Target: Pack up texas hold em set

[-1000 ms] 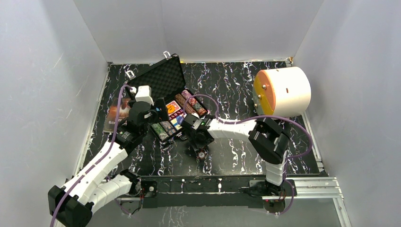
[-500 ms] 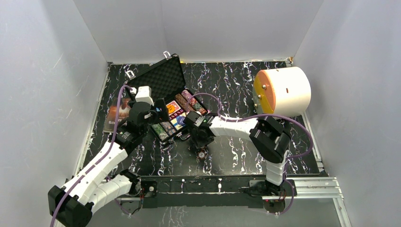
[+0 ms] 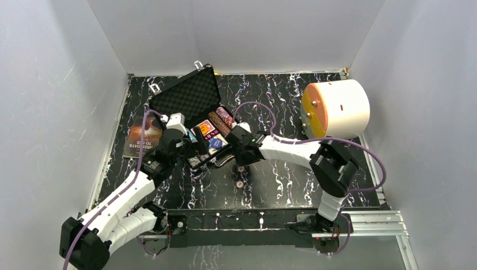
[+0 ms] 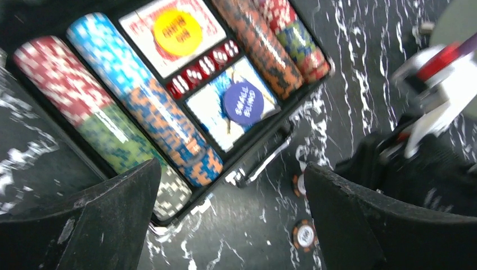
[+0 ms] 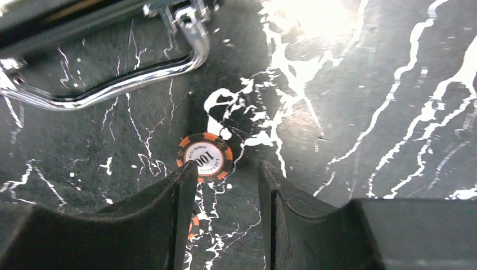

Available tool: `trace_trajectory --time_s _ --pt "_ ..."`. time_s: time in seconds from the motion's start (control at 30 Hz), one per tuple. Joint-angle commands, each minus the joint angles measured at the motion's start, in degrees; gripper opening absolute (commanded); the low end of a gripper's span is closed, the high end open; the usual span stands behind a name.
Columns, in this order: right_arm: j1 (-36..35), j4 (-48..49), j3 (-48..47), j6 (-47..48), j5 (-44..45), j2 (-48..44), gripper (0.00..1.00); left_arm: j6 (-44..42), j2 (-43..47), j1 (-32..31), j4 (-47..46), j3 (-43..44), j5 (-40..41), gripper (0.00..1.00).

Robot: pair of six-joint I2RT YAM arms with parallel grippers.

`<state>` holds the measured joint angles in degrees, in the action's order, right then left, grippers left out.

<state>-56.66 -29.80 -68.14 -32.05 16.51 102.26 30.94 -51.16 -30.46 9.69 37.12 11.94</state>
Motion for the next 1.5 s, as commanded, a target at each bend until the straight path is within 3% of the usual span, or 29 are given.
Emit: trace_trajectory --time_s 0.0,0.17,0.4,0.7,0.77,0.8,0.93,1.23,1.47 --pt "2.1 3.7 1.2 -3.9 1.7 -6.3 0.53 6.3 0.3 0.1 -5.9 -3.8 -10.3 0.98" --pt "3.4 7.1 2.8 -3.2 -1.9 -7.6 0.56 7.8 -1.9 0.1 -8.5 -5.2 -15.2 0.98" --pt "2.5 1.5 -1.8 2.1 -5.8 -0.4 0.67 10.9 -0.9 0.1 -2.2 -4.5 -5.5 0.98" --pt "0.4 -0.6 -4.8 3.7 -6.6 4.3 0.74 12.1 1.4 0.1 -1.2 -5.5 -3.4 0.98" --pt "-0.1 -2.1 -5.7 3.8 -4.8 6.1 0.70 11.9 2.0 0.0 -0.9 -5.6 -3.1 0.98" --pt "-0.3 -3.9 -6.1 3.5 -3.3 7.3 0.61 11.9 2.2 0.1 -0.7 -5.7 -2.9 0.98" --pt "-0.3 -5.7 -5.8 1.5 -0.7 8.1 0.46 11.9 3.0 0.1 -0.3 -6.0 -2.7 0.98" --pt "0.3 -0.8 -4.2 -3.7 5.5 -2.9 0.48 11.0 2.1 0.1 -3.7 -7.0 -8.9 0.98" --pt "4.2 4.3 -0.8 -8.2 1.1 -10.7 0.48 10.3 0.7 0.1 -11.5 -8.6 -18.3 0.98"
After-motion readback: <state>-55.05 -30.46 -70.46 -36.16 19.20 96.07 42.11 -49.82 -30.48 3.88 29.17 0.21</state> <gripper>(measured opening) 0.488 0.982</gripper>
